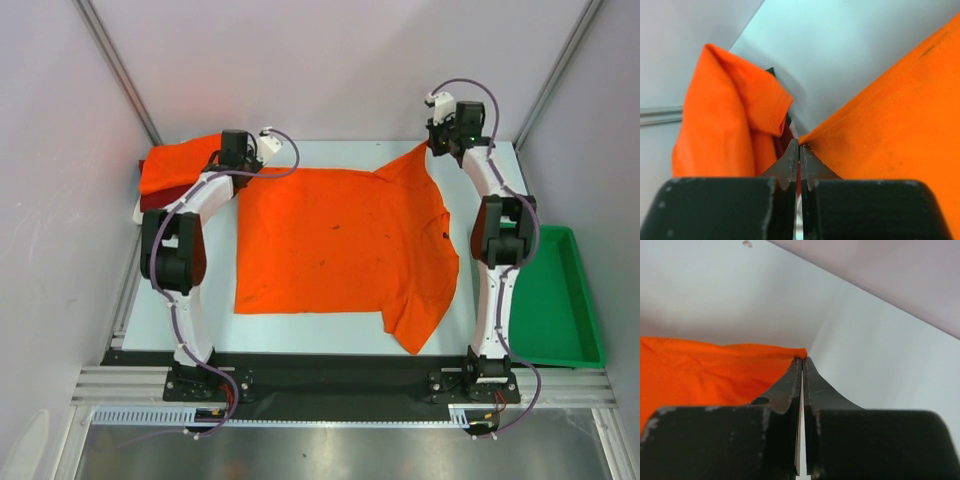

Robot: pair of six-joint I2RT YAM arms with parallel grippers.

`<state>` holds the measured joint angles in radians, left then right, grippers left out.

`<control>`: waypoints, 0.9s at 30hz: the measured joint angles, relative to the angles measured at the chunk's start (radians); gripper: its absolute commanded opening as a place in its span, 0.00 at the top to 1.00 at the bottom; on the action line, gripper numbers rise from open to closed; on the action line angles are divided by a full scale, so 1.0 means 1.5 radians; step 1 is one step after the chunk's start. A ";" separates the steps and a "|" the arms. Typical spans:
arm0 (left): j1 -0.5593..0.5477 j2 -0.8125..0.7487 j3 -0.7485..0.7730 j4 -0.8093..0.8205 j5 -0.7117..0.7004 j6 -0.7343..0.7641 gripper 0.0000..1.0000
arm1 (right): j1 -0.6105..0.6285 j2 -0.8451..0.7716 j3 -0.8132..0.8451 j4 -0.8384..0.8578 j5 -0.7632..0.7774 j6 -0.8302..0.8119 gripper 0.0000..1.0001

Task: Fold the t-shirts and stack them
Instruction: Fold the tshirt

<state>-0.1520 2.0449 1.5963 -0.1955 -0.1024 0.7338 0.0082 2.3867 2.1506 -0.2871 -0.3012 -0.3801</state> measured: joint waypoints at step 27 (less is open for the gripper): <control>0.000 -0.300 -0.333 0.009 0.047 -0.018 1.00 | -0.018 -0.602 -0.639 -0.034 -0.049 0.021 1.00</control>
<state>-0.1516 1.5944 1.0969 -0.1818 -0.0322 0.7071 -0.0189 1.4834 1.1923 -0.3386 -0.3748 -0.3485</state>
